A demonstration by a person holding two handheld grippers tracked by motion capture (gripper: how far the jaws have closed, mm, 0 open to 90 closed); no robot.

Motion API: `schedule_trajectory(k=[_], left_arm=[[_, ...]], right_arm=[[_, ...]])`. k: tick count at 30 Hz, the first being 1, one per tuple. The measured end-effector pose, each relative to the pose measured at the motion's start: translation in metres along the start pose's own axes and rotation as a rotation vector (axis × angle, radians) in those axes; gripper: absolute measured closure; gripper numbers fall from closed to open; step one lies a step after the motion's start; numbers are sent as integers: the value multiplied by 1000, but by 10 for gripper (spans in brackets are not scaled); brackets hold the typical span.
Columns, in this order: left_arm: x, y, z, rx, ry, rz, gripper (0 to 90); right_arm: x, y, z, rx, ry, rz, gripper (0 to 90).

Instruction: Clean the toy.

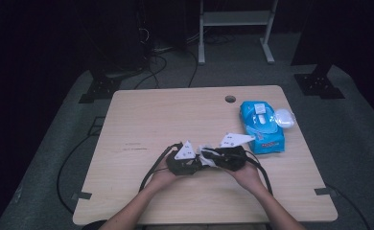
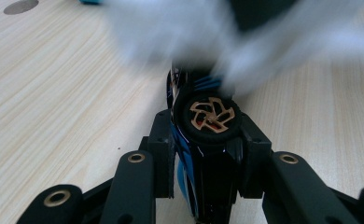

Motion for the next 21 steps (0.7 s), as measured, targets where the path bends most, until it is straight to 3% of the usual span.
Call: schedule_trajectory(k=[5, 7, 10, 12, 14, 18, 21], left_arm=[[-4, 5, -4, 15, 13, 14, 648], [-4, 6, -6, 27, 14, 14, 647], [-4, 6, -8, 31, 21, 20, 646], [-3, 4, -8, 35, 21, 23, 645], [-3, 4, -8, 36, 26, 28, 645], [-3, 4, -8, 45, 17, 25, 647], [-4, 5, -9, 41, 20, 25, 647]], right_arm=[[-9, -14, 5, -32, 14, -47, 826], [-11, -9, 18, -98, 27, -54, 826], [-17, 0, 42, -157, -31, -59, 826], [-20, 2, 47, -148, -84, -45, 827], [-19, -1, 42, -151, -66, -42, 826], [-12, -14, 14, -46, -71, -28, 823], [-8, -20, 0, -19, -41, -24, 821]])
Point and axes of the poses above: each handheld gripper's, and its own axes: y roughly backward along the jaws, x roughly out of its top, z roughly to its right, the point moved 8 cm from there along -y, roughly forward along the jaws, and after that the axes turned 9 degrees about -x, right-handed, at the moved point
